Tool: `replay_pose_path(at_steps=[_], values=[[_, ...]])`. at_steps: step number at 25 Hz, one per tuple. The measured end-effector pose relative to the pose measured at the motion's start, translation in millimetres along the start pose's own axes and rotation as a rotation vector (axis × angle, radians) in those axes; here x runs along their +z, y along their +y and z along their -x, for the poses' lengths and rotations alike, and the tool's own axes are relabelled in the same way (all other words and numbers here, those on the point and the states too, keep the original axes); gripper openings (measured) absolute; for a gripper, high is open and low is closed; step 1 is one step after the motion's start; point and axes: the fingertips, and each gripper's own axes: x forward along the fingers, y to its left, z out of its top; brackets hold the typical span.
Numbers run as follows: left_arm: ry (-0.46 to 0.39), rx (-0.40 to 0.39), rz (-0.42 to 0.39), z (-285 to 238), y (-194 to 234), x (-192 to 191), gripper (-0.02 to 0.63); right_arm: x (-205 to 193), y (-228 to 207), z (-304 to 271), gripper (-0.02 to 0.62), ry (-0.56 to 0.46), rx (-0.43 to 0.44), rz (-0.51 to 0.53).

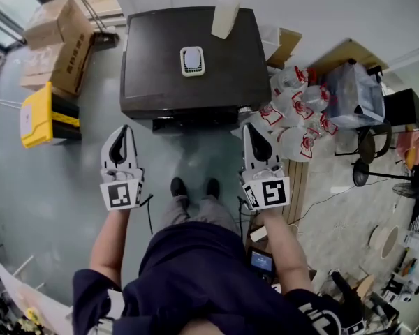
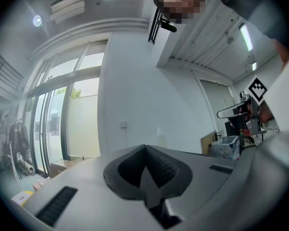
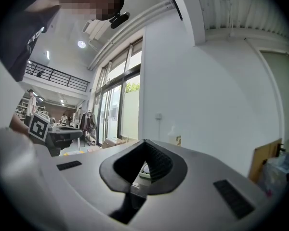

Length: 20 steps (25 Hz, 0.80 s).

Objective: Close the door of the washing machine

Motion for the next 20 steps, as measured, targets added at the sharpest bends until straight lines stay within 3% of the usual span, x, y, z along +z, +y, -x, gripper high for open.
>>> replay_pose_path(at_steps=[16, 20], values=[[-0.063, 0.019, -0.008, 49, 13, 64, 0.024, 47, 2, 40, 0.02, -0.008, -0.011, 0.056], [-0.121, 0.007, -0.026, 58, 15, 83, 0.023, 53, 0, 46, 0.02, -0.013, -0.019, 0.053]])
